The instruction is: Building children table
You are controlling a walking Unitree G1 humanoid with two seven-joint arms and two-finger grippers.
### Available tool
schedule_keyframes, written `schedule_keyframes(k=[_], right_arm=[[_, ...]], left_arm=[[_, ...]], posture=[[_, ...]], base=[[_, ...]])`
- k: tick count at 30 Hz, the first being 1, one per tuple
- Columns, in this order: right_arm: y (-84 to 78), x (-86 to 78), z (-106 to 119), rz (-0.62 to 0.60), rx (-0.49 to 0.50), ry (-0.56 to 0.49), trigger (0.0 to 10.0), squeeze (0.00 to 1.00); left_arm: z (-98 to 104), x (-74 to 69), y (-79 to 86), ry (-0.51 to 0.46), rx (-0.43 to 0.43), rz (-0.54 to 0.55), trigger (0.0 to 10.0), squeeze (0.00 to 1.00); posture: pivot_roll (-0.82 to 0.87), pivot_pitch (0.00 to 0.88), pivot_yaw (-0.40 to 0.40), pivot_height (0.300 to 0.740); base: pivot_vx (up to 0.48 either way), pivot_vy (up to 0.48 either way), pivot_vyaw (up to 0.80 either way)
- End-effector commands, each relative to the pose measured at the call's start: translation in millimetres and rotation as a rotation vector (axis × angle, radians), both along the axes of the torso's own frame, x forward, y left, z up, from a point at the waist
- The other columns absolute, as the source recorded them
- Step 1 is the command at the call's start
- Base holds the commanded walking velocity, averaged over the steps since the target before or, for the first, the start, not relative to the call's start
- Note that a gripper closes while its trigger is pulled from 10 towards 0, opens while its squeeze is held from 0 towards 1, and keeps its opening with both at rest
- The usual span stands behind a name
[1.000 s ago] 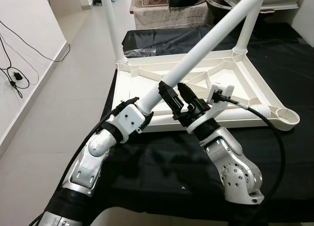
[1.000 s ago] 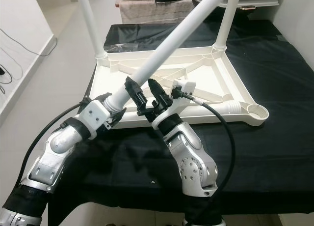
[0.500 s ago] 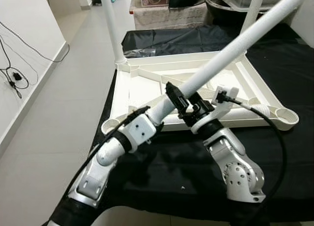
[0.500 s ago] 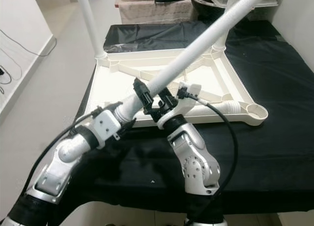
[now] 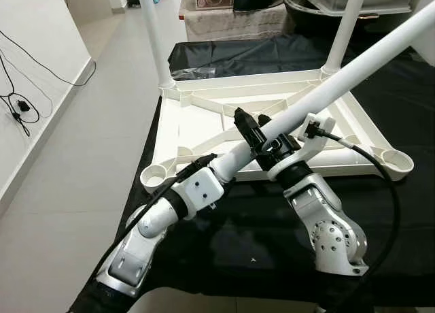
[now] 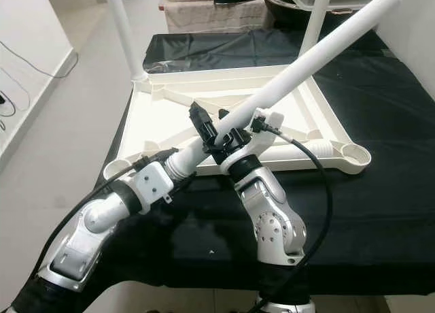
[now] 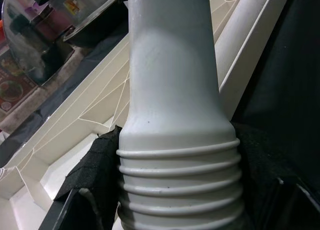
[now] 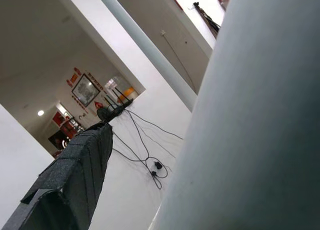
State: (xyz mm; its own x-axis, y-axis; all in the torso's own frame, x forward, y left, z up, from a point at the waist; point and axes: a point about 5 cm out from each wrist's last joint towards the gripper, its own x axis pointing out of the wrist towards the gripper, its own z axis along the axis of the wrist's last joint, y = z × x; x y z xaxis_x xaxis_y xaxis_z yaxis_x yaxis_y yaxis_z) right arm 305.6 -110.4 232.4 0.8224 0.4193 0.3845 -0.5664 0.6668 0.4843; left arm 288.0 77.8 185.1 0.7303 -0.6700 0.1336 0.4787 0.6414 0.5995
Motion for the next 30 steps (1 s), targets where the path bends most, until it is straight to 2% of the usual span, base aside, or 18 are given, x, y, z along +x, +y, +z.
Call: schedule_keyframes(k=[1, 11, 12, 13, 28, 30], right_arm=[[3.6, -0.7, -4.4, 0.017, -0.005, 0.019, 10.0, 0.00], [1.6, 0.4, -4.6, 0.008, -0.006, 0.019, 10.0, 0.00], [1.2, 0.5, -4.5, 0.007, -0.007, 0.017, 9.5, 0.00], [0.8, 0.6, -4.2, 0.005, -0.005, 0.015, 0.0, 0.00], [-2.1, 0.3, -5.2, -0.003, -0.006, 0.008, 0.0, 0.00], [-2.7, 0.5, -4.7, -0.008, -0.006, 0.007, 0.0, 0.00]], left_arm=[[-3.6, -5.9, -5.6, 0.010, 0.014, -0.031, 10.0, 0.00], [-7.7, -8.4, -7.9, 0.018, 0.029, -0.044, 10.0, 0.00], [-8.3, -9.1, -8.7, 0.018, 0.032, -0.048, 10.0, 0.00], [-9.0, -9.8, -9.5, 0.020, 0.033, -0.052, 10.0, 0.00], [-16.7, -8.7, -7.7, 0.036, 0.059, -0.053, 10.0, 0.00], [-17.2, -8.3, -7.1, 0.054, 0.040, -0.049, 10.0, 0.00]], posture=[[0.07, 0.168, 0.003, 0.740], [0.07, 0.165, 0.007, 0.740], [0.07, 0.164, 0.008, 0.740], [0.07, 0.164, 0.008, 0.740], [0.05, 0.156, 0.008, 0.740], [0.05, 0.157, 0.009, 0.740]], base=[[0.000, 0.000, 0.00], [0.000, 0.000, 0.00], [0.000, 0.000, 0.00], [0.000, 0.000, 0.00], [0.000, 0.000, 0.00], [0.000, 0.000, 0.00]])
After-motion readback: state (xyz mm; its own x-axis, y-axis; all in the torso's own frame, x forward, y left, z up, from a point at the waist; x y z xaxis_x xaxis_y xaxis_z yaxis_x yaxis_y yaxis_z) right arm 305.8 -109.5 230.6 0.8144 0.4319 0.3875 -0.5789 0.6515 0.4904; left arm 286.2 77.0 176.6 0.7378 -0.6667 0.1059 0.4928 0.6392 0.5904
